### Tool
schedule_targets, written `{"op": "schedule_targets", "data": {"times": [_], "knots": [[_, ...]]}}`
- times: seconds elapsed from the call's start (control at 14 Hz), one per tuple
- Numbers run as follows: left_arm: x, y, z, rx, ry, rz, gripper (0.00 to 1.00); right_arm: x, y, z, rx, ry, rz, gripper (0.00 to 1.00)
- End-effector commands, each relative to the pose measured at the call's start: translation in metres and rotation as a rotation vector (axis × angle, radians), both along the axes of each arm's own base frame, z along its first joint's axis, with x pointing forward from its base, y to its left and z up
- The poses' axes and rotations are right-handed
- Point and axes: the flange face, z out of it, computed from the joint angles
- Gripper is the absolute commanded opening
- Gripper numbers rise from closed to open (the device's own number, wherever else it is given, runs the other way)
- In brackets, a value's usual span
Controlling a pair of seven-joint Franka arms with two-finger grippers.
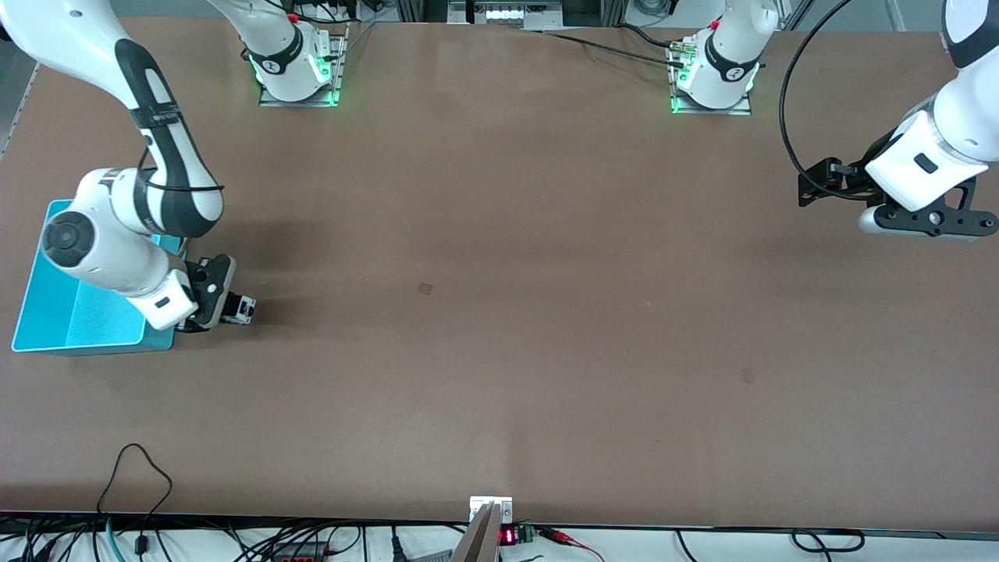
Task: Wind and store white jeep toy
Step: 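Lift the jeep with the right gripper over the blue bin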
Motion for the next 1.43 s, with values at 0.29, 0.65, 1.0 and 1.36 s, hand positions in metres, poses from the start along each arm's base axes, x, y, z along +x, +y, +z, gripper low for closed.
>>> {"op": "schedule_targets", "data": {"times": [0.29, 0.65, 1.0, 1.36], "knots": [[-0.001, -0.003, 0.007, -0.020, 0.007, 0.003, 1.00, 0.010, -0.062, 0.078, 0.004, -0.092, -0.358, 0.00], [-0.001, -0.003, 0.007, -0.020, 0.007, 0.004, 1.00, -0.012, -0.127, 0.090, -0.029, -0.032, -0.691, 0.00], [-0.003, -0.003, 0.005, -0.020, 0.024, 0.004, 1.00, -0.044, -0.201, 0.066, -0.049, 0.034, -0.966, 0.00], [-0.003, -0.005, 0.009, -0.020, 0.017, -0.001, 1.00, -0.072, -0.241, 0.023, -0.056, 0.032, -1.193, 0.00]]}}
